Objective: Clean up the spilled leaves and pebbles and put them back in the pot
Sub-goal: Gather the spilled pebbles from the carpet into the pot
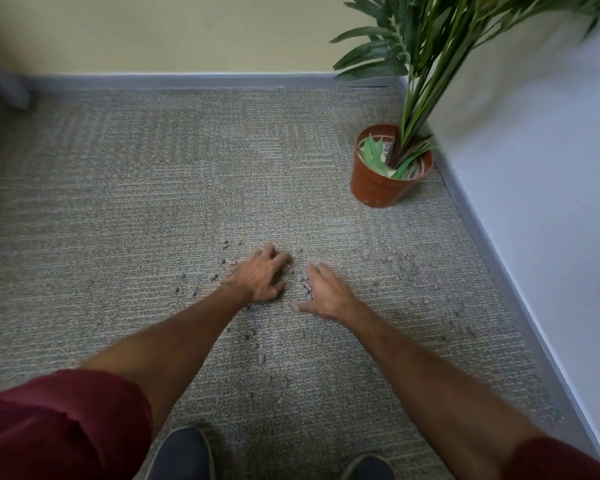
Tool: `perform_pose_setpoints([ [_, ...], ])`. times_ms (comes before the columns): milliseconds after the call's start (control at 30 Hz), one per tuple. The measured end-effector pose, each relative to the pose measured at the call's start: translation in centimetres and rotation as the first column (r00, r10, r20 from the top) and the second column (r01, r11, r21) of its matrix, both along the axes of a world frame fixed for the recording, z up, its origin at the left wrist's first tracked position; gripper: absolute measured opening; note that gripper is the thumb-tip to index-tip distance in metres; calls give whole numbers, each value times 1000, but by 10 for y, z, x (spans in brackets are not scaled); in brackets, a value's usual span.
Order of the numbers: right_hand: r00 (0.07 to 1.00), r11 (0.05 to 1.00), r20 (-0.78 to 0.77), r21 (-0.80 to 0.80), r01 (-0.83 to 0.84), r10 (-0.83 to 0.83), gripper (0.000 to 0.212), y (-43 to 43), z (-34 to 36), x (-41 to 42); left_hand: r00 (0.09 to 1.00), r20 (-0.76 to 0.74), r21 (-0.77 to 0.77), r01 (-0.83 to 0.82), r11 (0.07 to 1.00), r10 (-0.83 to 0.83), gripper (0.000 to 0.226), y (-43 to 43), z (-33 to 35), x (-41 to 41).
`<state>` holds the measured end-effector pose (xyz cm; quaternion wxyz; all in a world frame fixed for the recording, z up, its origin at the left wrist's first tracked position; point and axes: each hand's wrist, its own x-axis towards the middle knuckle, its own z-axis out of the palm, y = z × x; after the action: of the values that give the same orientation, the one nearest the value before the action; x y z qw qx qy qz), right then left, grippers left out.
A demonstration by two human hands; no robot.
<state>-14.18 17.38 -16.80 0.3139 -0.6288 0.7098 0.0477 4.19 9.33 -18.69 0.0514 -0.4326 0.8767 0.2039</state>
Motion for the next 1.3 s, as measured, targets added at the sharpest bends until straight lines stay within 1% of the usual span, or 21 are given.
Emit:
perform_pose_setpoints([
  [67, 1000, 1000, -3, -2, 2, -2, 98, -5, 3, 9, 1000, -31, -2, 4, 1000, -4, 47, 3, -1, -5],
  [133, 999, 999, -27, 3, -35, 35, 87, -11, 6, 15, 998, -54, -16, 26, 1000, -27, 38, 7, -3, -8],
  [200, 980, 989, -135, -11, -147, 144, 79, -12, 9, 18, 995, -90, -13, 37, 999, -38, 31, 12, -4, -9],
  [267, 937, 964, -245, -31, -263, 248, 77, -11, 9, 15, 993, -117, -5, 30, 1000, -31, 28, 15, -5, -9],
  [333, 931, 954, -264, -95, -284, 251, 79, -9, 9, 5, 993, -119, -4, 26, 1000, -26, 30, 20, -7, -8],
  [367, 944, 960, -251, -128, -250, 213, 81, -7, 9, -1, 992, -123, -1, 24, 1000, -24, 32, 21, -8, -7],
  [400, 955, 970, -243, -125, -206, 172, 89, -5, 8, -9, 991, -131, 2, 14, 1000, -14, 37, 23, -8, -5],
  [500, 955, 989, -259, 54, -138, 147, 125, 5, 3, -27, 988, -144, 11, -62, 998, 63, 55, 25, -8, 0],
  [533, 965, 989, -226, 94, -111, 130, 131, 8, 1, -30, 988, -135, 19, -69, 997, 71, 61, 25, -9, 2],
  [600, 991, 993, -117, 107, -53, 65, 133, 12, 0, -30, 996, -89, 31, -21, 999, 24, 68, 25, -9, 3],
  [667, 999, 997, -31, 72, -25, 27, 121, 12, 0, -25, 998, -51, 42, 27, 999, -24, 71, 25, -9, 2],
  [767, 999, 1000, 33, 11, -1, 0, 100, 9, 2, -12, 998, -66, 51, 15, 999, -11, 67, 28, -9, -3],
  [900, 997, 998, 74, -47, 33, -29, 72, 4, 3, 1, 995, -97, 53, -7, 999, 12, 49, 29, -7, -7],
  [1033, 998, 997, 58, -78, 23, -18, 46, 4, 2, 6, 993, -114, 57, 50, 997, -43, 33, 27, -3, -4],
  [1167, 997, 994, 80, -107, 30, -21, 18, 2, 2, 2, 987, -133, 62, 100, 993, -91, 15, 20, 1, 1],
  [1233, 996, 993, 87, -109, 44, -34, 11, 1, 4, -4, 985, -149, 62, 96, 993, -86, 16, 17, 2, 2],
  [1300, 992, 991, 111, -116, 72, -60, 9, 0, 8, -10, 983, -172, 62, 80, 995, -69, 18, 17, 3, 3],
])
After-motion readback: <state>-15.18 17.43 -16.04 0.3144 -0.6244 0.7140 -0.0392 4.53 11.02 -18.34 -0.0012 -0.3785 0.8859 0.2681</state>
